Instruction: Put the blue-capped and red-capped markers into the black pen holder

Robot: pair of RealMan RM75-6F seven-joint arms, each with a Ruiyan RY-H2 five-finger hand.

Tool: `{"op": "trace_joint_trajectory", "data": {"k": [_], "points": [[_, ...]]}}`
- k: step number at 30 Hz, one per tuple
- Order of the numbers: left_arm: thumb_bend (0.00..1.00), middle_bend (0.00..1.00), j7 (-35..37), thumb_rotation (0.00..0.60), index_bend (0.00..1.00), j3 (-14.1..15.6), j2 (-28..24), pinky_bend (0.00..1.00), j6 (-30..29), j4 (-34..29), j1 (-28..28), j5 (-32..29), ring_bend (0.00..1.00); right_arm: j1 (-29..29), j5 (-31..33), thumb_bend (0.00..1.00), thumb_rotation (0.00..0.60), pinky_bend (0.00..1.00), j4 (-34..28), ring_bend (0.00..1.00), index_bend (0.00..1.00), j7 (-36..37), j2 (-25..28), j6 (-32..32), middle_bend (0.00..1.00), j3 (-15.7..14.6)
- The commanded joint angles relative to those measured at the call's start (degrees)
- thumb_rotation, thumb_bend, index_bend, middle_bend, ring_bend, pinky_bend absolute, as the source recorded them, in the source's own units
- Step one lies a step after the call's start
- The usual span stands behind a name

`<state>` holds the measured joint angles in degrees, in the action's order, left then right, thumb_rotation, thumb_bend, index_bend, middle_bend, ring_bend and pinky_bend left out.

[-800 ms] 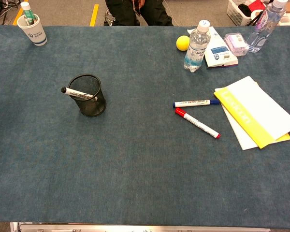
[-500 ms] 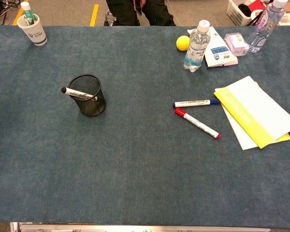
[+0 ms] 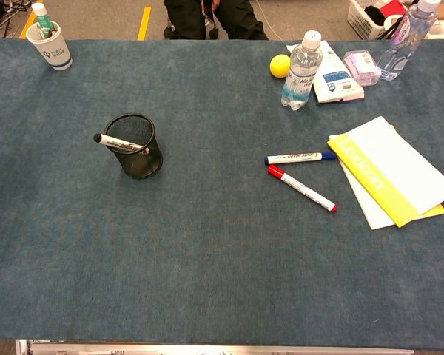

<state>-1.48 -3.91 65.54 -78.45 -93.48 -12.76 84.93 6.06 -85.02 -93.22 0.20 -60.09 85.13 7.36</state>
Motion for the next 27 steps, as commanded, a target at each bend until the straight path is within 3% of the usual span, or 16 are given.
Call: {"op": "trace_joint_trajectory", "data": {"k": [1, 15, 27], "points": [[0.28, 0.22, 1.9, 0.6, 0.22, 0.22, -0.13, 0.24, 1.19, 0.5, -0.49, -0.05, 0.19, -0.01, -0.07, 0.13, 0.6, 0.12, -0.1, 0.18, 0.31, 0.04, -0.07, 0.26, 0.28, 0.02], [0.27, 0.2, 13.72, 0.6, 0.2, 2.14, 2.66, 0.23, 8.86, 6.86, -4.22, 1.56, 0.19, -1.02, -0.63, 0.13, 0.6, 0.12, -0.93, 0.18, 0.31, -0.91, 0.27, 2.27, 0.28, -0.49], [0.22, 0.14, 27.87, 0.6, 0.07, 3.37, 7.27, 0.22, 16.24, 13.7, -9.31, 3.48, 0.17, -1.61, -0.99, 0.13, 0.6, 0.12, -1.5, 0.18, 0.31, -1.23, 0.49, 3.18, 0.28, -0.82]]}}
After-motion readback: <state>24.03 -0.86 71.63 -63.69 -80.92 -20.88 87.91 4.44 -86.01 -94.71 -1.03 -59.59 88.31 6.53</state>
